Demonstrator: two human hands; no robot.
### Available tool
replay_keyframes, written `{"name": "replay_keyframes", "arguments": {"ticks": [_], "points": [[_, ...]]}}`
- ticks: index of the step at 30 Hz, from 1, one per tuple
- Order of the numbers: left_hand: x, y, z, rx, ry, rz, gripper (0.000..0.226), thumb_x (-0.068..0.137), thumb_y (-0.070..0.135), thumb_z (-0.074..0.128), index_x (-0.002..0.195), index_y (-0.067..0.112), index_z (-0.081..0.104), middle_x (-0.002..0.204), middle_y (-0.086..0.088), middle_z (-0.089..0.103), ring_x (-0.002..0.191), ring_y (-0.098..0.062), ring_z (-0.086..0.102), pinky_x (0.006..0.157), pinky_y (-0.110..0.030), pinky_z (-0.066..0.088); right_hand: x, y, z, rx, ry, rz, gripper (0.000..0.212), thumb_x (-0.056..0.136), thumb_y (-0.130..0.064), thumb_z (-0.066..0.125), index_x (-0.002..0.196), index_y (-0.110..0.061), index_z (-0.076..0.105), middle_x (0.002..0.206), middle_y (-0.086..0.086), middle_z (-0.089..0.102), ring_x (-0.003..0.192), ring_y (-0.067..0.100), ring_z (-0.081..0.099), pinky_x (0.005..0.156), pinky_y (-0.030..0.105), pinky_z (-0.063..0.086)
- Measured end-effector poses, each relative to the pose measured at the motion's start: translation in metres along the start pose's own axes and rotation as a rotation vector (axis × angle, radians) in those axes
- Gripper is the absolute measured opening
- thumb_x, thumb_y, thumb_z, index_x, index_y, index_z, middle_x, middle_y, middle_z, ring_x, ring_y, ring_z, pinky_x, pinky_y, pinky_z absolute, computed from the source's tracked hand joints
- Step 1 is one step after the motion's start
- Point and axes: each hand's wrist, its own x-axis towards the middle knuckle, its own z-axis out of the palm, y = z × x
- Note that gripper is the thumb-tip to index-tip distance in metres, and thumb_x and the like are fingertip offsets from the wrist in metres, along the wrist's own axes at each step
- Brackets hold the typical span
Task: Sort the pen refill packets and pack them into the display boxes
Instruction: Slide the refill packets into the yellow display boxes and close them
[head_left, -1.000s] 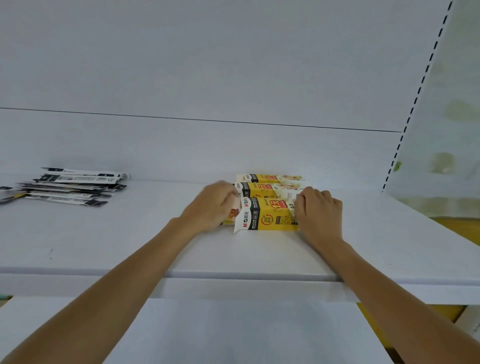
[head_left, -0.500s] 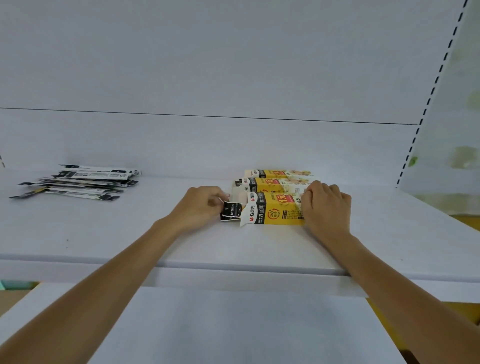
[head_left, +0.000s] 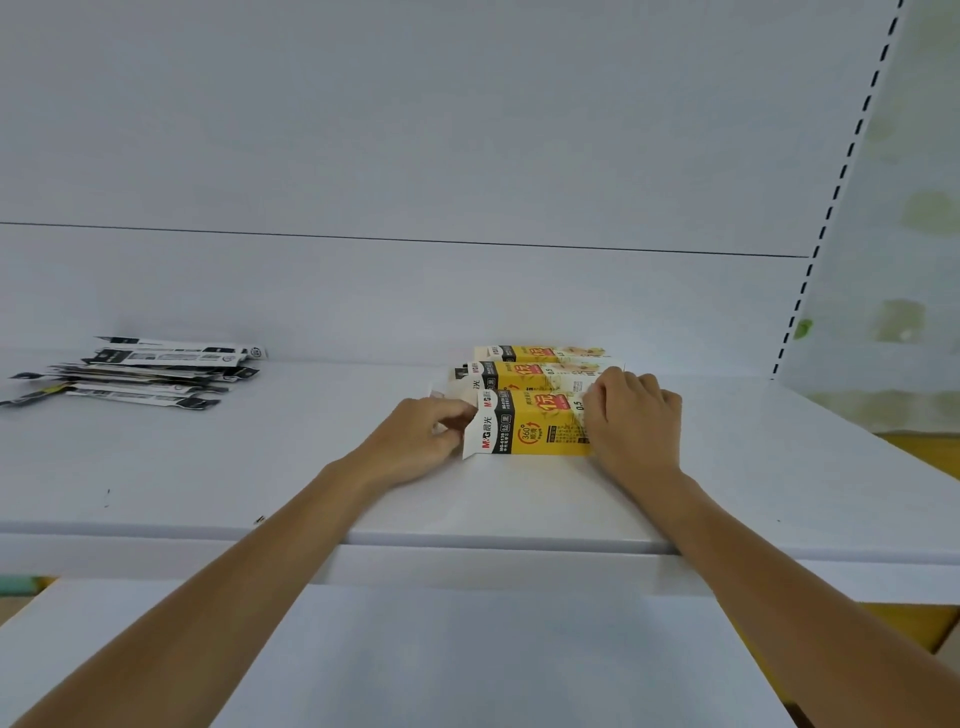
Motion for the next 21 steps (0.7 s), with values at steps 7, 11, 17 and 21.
{"name": "replay_keyframes", "arguments": {"ticks": [7,11,17,21], "points": [[0.0,-0.001,0.0,0.06,0.057,0.028,0.029,0.089,0.027,0.042,0.093,0.011,0.066,0.1,-0.002,0.063,0.091,-0.019,0.055,0.076,-0.028,0.038,-0.001,-0.012,-0.016,-0.277,-0.277,-0.117,0.035,0.095,-0.029,0.024,0.117,-0.018,0.049,0.114,0.005,0.056,0.105,0.028,0.045,0.087,0.04,0.035],[0.002,-0.003,0.003,0.158,-0.05,0.02,0.026,0.092,0.016,0.049,0.11,0.013,0.068,0.119,-0.003,0.053,0.111,-0.017,0.049,0.088,-0.023,0.037,0.004,-0.015,-0.022,-0.215,-0.376,-0.034,0.035,0.096,-0.03,0.025,0.118,-0.016,0.049,0.119,0.006,0.054,0.11,0.028,0.042,0.091,0.043,0.034],[-0.014,-0.021,-0.049,0.218,0.156,0.014,0.025,0.091,0.013,0.054,0.112,0.019,0.066,0.121,-0.003,0.055,0.117,-0.017,0.05,0.094,-0.021,0.031,0.025,-0.047,-0.032,0.003,-0.284,-0.021,0.038,0.093,-0.025,0.04,0.128,-0.01,0.047,0.13,0.009,0.051,0.122,0.027,0.04,0.101,0.042,0.031],[-0.052,-0.059,-0.096,0.293,0.267,-0.087,0.027,0.092,0.019,0.053,0.117,0.021,0.063,0.126,0.001,0.055,0.123,-0.017,0.047,0.098,-0.023,0.03,0.045,-0.113,-0.021,0.168,-0.209,-0.139,0.044,0.093,-0.021,0.042,0.135,-0.009,0.041,0.137,0.009,0.046,0.126,0.029,0.034,0.099,0.039,0.031]]}}
